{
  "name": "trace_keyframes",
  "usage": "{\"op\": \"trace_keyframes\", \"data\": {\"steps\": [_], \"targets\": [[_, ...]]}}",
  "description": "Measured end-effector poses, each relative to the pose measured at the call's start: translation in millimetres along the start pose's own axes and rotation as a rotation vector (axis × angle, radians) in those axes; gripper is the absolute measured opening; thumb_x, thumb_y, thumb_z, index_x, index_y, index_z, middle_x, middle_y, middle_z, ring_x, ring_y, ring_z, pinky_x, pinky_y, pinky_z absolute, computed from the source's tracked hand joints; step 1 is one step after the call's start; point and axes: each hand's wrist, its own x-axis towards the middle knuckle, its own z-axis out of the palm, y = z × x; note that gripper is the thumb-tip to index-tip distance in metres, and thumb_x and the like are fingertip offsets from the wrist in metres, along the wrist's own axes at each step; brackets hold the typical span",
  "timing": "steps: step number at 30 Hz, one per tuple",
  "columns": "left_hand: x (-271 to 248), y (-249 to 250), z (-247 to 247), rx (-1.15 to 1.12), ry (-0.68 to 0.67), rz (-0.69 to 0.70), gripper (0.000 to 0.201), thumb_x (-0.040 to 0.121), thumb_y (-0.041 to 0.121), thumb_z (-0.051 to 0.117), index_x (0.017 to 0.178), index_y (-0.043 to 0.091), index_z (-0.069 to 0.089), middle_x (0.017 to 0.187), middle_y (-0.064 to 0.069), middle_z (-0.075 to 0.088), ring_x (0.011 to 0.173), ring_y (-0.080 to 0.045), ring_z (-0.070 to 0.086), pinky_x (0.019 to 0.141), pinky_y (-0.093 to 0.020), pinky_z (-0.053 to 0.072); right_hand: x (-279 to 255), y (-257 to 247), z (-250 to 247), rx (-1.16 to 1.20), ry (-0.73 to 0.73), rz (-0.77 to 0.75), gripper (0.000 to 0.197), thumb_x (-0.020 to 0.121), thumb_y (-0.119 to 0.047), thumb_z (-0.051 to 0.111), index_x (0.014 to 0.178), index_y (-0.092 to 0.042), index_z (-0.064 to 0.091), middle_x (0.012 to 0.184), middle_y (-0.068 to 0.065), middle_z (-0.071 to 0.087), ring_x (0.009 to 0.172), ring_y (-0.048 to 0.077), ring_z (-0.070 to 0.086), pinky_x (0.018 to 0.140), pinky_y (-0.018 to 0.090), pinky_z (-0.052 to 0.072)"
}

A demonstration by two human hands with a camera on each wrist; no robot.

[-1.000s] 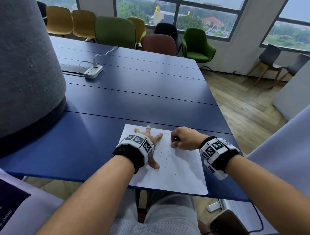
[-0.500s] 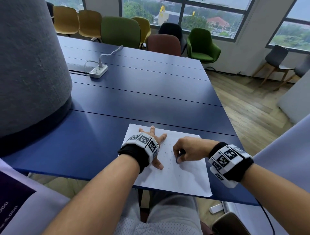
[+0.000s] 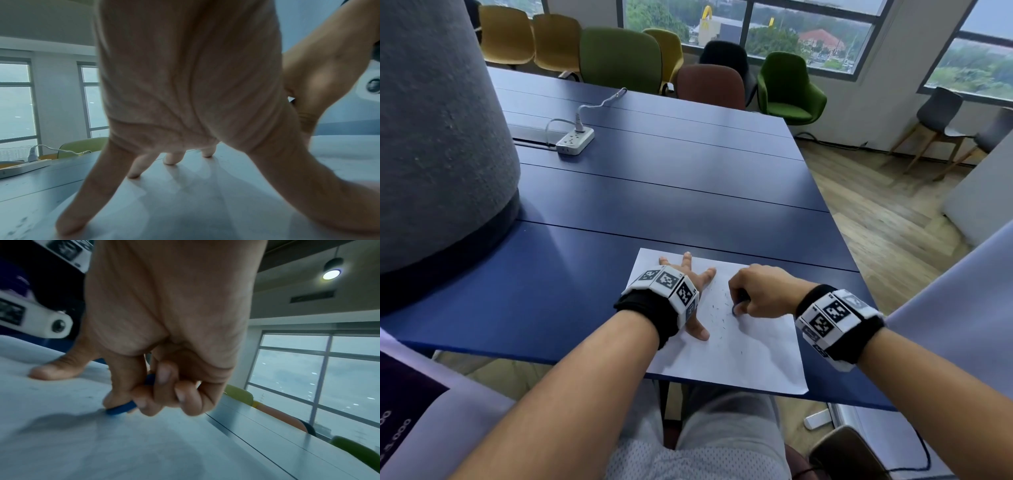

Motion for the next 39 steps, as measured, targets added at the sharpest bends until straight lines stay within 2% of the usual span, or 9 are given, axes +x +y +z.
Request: {"op": "trace_keyframes", "data": {"steps": [4, 8, 13, 17, 22, 26, 31, 37, 39], "targets": [[1, -1, 0, 0.0, -0.007, -0.007, 0.134, 0.059, 0.066, 0.081, 0.15, 0.045, -0.015, 0.16, -0.006, -0.025, 0.144, -0.052, -0.01, 0.111, -0.067, 0.022, -12, -3, 8, 0.027, -0.166, -0.064, 0.009, 0.08, -0.03, 0.072, 0.081, -0.022, 0.067, 0.081, -0.008, 0.067, 0.078, 0.016, 0.062, 0.072, 0.033, 0.055], [1, -1, -1, -0.014, -0.008, 0.005, 0.134, 0.06, 0.065, 0.082, 0.151, 0.045, -0.014, 0.16, -0.006, -0.025, 0.144, -0.051, -0.01, 0.112, -0.066, 0.022, -9, 1, 5, 0.0, -0.009, -0.028, 0.008, 0.08, -0.029, 0.071, 0.081, -0.023, 0.067, 0.076, -0.011, 0.062, 0.078, 0.014, 0.059, 0.073, 0.034, 0.054], [0, -1, -1, -0.013, -0.01, -0.002, 0.134, 0.06, 0.064, 0.082, 0.151, 0.044, -0.014, 0.16, -0.006, -0.026, 0.144, -0.052, -0.011, 0.111, -0.068, 0.021, -24, -2, 12, 0.042, -0.151, -0.096, 0.007, 0.079, -0.026, 0.072, 0.079, -0.023, 0.066, 0.08, -0.008, 0.066, 0.078, 0.016, 0.061, 0.073, 0.033, 0.054], [0, -1, -1, -0.013, -0.003, 0.009, 0.134, 0.06, 0.065, 0.082, 0.151, 0.044, -0.014, 0.16, -0.006, -0.025, 0.144, -0.052, -0.01, 0.112, -0.067, 0.021, -16, 3, 7, 0.012, -0.02, -0.042, 0.006, 0.08, -0.025, 0.07, 0.079, -0.024, 0.064, 0.08, -0.008, 0.064, 0.081, 0.018, 0.06, 0.074, 0.036, 0.054], [-1, 0, -2, -0.005, -0.005, 0.0, 0.134, 0.061, 0.063, 0.082, 0.152, 0.043, -0.014, 0.16, -0.007, -0.025, 0.144, -0.052, -0.01, 0.112, -0.067, 0.02, -25, -3, 5, 0.008, -0.211, -0.062, 0.008, 0.08, -0.029, 0.073, 0.081, -0.024, 0.068, 0.084, -0.007, 0.069, 0.076, 0.013, 0.061, 0.07, 0.029, 0.053], [1, -2, 0, -0.004, -0.001, 0.006, 0.135, 0.059, 0.066, 0.082, 0.151, 0.044, -0.013, 0.16, -0.007, -0.024, 0.144, -0.053, -0.008, 0.111, -0.067, 0.023, 1, 0, -4, -0.052, -0.088, 0.017, 0.012, 0.078, -0.036, 0.073, 0.08, -0.026, 0.066, 0.082, -0.009, 0.067, 0.076, 0.015, 0.06, 0.069, 0.031, 0.053], [3, -2, 1, -0.001, 0.009, 0.001, 0.136, 0.057, 0.067, 0.082, 0.152, 0.043, -0.012, 0.161, -0.008, -0.024, 0.143, -0.054, -0.007, 0.11, -0.066, 0.026, 26, 13, -15, 0.009, 0.031, 0.141, 0.012, 0.079, -0.033, 0.072, 0.08, -0.022, 0.067, 0.085, -0.003, 0.067, 0.079, 0.02, 0.062, 0.065, 0.028, 0.046], [0, -1, 0, -0.016, 0.004, 0.003, 0.134, 0.06, 0.064, 0.082, 0.152, 0.043, -0.013, 0.16, -0.007, -0.024, 0.144, -0.052, -0.009, 0.112, -0.065, 0.024, -19, -1, 3, 0.008, -0.04, 0.008, 0.007, 0.081, -0.03, 0.069, 0.084, -0.024, 0.066, 0.079, -0.01, 0.06, 0.074, 0.012, 0.052, 0.069, 0.027, 0.047], [-2, -1, -2, -0.032, -0.005, 0.007, 0.134, 0.059, 0.064, 0.083, 0.153, 0.043, -0.012, 0.161, -0.006, -0.024, 0.144, -0.051, -0.01, 0.112, -0.065, 0.022, -41, 2, 12, 0.042, 0.022, 0.036, 0.007, 0.083, -0.03, 0.067, 0.082, -0.026, 0.062, 0.082, -0.01, 0.058, 0.075, 0.012, 0.052, 0.069, 0.026, 0.044]]}}
